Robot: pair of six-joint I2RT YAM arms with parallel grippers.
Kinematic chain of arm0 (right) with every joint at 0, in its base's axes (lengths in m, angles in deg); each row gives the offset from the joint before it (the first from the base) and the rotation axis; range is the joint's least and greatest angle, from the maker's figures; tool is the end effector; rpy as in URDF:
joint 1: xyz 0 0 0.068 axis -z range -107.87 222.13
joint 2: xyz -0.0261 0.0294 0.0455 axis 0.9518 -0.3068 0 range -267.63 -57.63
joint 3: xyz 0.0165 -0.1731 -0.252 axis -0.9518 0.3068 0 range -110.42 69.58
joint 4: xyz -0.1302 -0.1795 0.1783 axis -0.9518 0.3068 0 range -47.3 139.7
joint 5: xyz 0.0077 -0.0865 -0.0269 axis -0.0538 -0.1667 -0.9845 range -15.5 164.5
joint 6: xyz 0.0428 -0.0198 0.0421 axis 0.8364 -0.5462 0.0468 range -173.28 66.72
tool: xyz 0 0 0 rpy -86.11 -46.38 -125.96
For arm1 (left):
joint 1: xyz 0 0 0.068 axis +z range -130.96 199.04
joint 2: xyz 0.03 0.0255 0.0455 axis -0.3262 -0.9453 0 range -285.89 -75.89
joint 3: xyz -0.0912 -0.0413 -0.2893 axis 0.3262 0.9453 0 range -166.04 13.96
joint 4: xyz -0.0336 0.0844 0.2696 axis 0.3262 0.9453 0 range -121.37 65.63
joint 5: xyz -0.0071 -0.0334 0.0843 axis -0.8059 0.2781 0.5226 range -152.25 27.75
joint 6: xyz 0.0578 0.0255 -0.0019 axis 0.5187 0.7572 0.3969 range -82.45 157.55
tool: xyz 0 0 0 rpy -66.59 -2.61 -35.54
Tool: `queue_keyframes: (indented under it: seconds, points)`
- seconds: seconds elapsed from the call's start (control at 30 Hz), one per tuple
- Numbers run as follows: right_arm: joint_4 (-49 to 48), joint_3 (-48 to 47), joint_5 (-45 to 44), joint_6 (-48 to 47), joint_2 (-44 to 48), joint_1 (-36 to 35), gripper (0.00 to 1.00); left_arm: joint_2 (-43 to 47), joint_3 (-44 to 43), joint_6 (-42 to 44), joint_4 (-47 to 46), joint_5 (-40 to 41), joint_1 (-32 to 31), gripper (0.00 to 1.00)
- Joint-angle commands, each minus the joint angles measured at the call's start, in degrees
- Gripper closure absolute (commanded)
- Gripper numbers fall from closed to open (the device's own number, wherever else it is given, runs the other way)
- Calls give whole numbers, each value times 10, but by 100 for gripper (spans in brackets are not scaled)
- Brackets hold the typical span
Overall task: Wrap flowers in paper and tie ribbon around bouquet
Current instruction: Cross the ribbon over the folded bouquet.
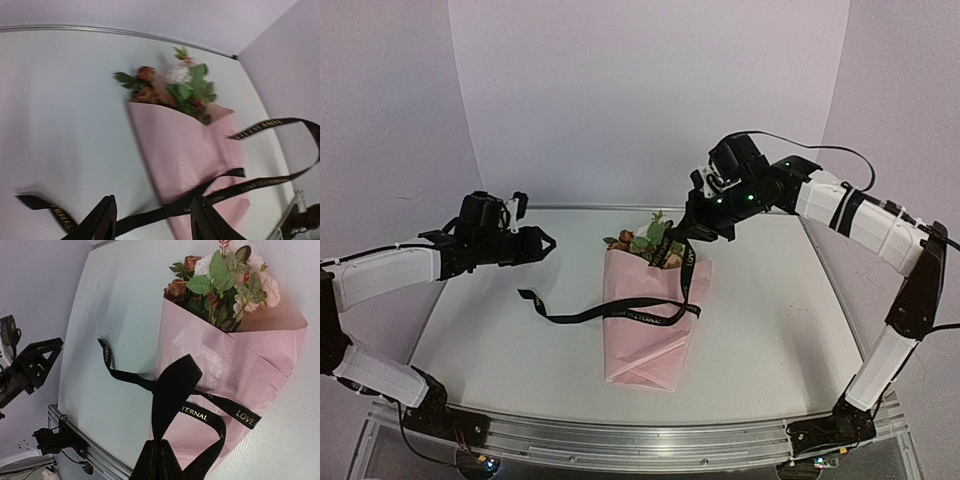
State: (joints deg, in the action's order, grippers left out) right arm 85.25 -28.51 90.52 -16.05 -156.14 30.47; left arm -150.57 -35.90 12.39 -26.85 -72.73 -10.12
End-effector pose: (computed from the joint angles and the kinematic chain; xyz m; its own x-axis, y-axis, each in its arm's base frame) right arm 0.3066 0.2908 0.3844 -0.8833 -0.0076 -0.4688 -0.3208 0.7389 0.5925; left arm 0.2727 -0.1622 0.2829 -0.6497 -0.1163 -0.7512 0.3771 0.8088 -0.4513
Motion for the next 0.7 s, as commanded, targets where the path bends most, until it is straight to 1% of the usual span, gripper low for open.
queue_keyframes:
  seconds: [0.0,0.03,0.1,0.13,0.17,0.2,0.23,0.33,0.47,0.53,0.6,0.67]
  points:
    - [16,-46,-13,47,-28,-28,100,-7,-29,58,-142,-116,-37,36]
    - [6,-46,9,55,-32,-29,100,-21,-44,62,-143,-145,-37,34]
    - [-18,-39,37,74,-36,-30,100,-61,-81,66,-134,-182,-38,33]
    - [-19,-37,35,78,-37,-30,100,-75,-96,61,-131,-202,-38,34]
    - [-14,-37,25,80,-39,-30,100,-92,-109,56,-125,-224,-38,37]
    - [3,-40,12,78,-43,-29,100,-103,-114,46,-121,-230,-38,40]
    - [16,-43,0,76,-47,-29,100,-108,-111,35,-125,-233,-39,41]
    - [44,-59,-37,99,-69,-34,100,-85,-61,9,-162,-228,-39,41]
    - [101,-91,-128,126,-98,-58,100,-51,-14,10,-161,-222,-40,41]
    - [110,-83,-174,143,-97,-73,100,-30,0,18,-151,-224,-40,41]
    - [113,-61,-239,144,-80,-88,100,-8,9,30,-130,-212,-41,41]
    - [112,-47,-272,147,-72,-93,100,5,12,44,-111,-201,-41,41]
